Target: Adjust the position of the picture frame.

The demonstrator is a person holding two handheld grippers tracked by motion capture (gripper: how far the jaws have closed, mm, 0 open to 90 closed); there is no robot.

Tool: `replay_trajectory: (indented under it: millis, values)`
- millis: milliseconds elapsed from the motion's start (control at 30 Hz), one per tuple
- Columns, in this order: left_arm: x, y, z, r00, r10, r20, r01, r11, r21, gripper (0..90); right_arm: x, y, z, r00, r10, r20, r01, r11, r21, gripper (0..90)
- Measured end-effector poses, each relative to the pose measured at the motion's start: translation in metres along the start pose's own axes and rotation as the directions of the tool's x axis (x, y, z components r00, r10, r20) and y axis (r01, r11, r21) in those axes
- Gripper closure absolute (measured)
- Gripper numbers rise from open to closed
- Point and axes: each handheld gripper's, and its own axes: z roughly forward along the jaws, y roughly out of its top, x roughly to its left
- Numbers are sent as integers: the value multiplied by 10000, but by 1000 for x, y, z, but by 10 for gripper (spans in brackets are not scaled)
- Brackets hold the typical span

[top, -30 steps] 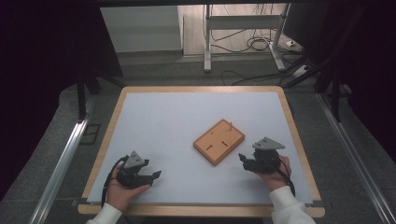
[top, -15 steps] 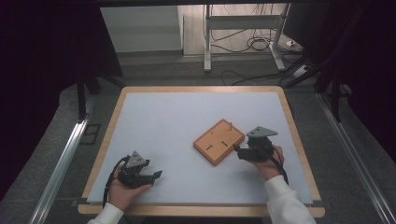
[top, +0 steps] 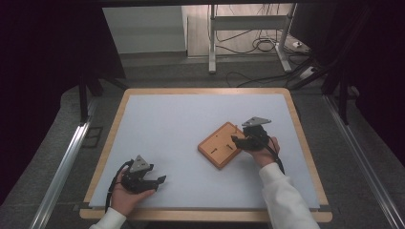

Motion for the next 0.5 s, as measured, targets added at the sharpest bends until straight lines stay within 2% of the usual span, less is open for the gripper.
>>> replay_trajectory:
  millis: [100, 267, 300, 367, 500]
  values:
    - [0, 0, -1, 10000, 6, 70, -6, 10000, -32, 307, -3, 5, 13, 9996, -184, 208, 178, 9994, 307, 433]
    - [-1, 0, -2, 9997, 133, 197, -132, 9999, -62, 306, -9, 6, 31, 9989, 62, 455, -89, 9982, 587, 474]
    - [-2, 0, -2, 9997, 158, 205, -157, 9999, -66, 306, -12, 6, 35, 9989, 286, 361, -302, 9985, 450, 527]
    - [-1, 1, -3, 9997, 148, 193, -147, 9999, -74, 305, -14, 8, 37, 9990, 420, 145, -424, 9986, 315, 601]
    - [-1, 1, -2, 9999, 103, 134, -103, 9999, -29, 305, -16, 10, 42, 9996, 219, 166, -227, 9983, 533, 745]
